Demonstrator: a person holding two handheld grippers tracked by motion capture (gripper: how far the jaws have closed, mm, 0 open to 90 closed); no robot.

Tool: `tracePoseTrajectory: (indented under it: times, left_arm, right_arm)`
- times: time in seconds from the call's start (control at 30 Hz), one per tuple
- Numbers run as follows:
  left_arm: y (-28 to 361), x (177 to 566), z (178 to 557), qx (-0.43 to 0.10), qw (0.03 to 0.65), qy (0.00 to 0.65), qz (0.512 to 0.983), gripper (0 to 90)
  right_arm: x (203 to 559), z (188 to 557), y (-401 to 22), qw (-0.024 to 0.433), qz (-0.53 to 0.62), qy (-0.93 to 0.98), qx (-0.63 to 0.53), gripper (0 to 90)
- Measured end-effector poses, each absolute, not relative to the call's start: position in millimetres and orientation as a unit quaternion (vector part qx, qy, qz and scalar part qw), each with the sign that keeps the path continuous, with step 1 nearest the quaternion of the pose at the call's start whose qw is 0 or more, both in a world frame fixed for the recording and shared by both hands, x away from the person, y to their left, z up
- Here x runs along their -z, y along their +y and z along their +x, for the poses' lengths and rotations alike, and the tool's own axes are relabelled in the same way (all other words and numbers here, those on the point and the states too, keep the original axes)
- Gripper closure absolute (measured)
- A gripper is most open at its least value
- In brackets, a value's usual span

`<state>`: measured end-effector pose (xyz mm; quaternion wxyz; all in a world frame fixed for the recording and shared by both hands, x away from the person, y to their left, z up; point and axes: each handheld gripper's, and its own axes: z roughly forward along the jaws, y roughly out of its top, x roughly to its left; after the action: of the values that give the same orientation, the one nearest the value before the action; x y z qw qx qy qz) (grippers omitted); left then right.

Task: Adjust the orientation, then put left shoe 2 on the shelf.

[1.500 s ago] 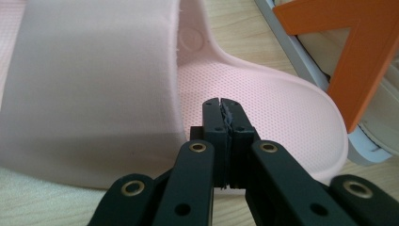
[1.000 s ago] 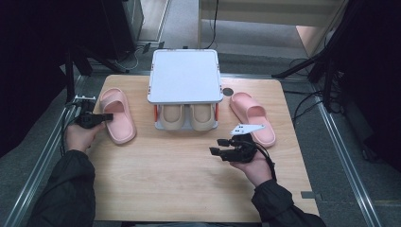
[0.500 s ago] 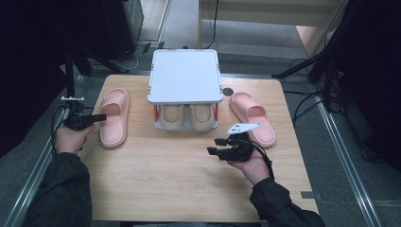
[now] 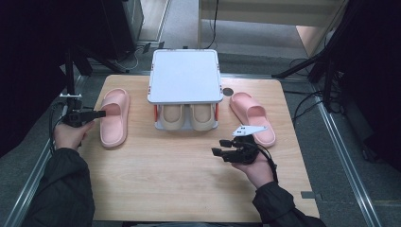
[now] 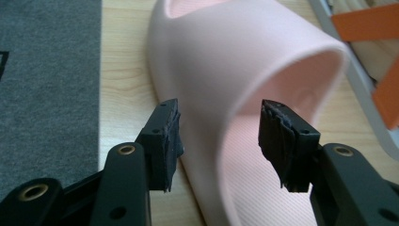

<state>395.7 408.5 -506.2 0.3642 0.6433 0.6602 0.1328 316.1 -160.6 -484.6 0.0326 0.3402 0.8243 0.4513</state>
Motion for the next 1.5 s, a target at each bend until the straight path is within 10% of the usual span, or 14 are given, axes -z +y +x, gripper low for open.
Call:
tracePoseTrajectory:
  times: [0.5, 0.8, 1.5]
  left_arm:
    - [407, 516, 416, -0.14, 0.369, 0.66, 0.639, 51.6]
    - [409, 510, 418, -0.141, 0.367, 0.664, 0.636, 80.7]
    - [389, 464, 423, -0.092, 0.376, 0.674, 0.628, 81.6]
  right_arm:
    - [486, 305, -179, 0.048, 0.368, 0.812, -0.449, 49.5]
    - [485, 303, -183, 0.055, 0.376, 0.809, -0.449, 49.7]
    - [484, 308, -174, 0.044, 0.358, 0.817, -0.45, 49.7]
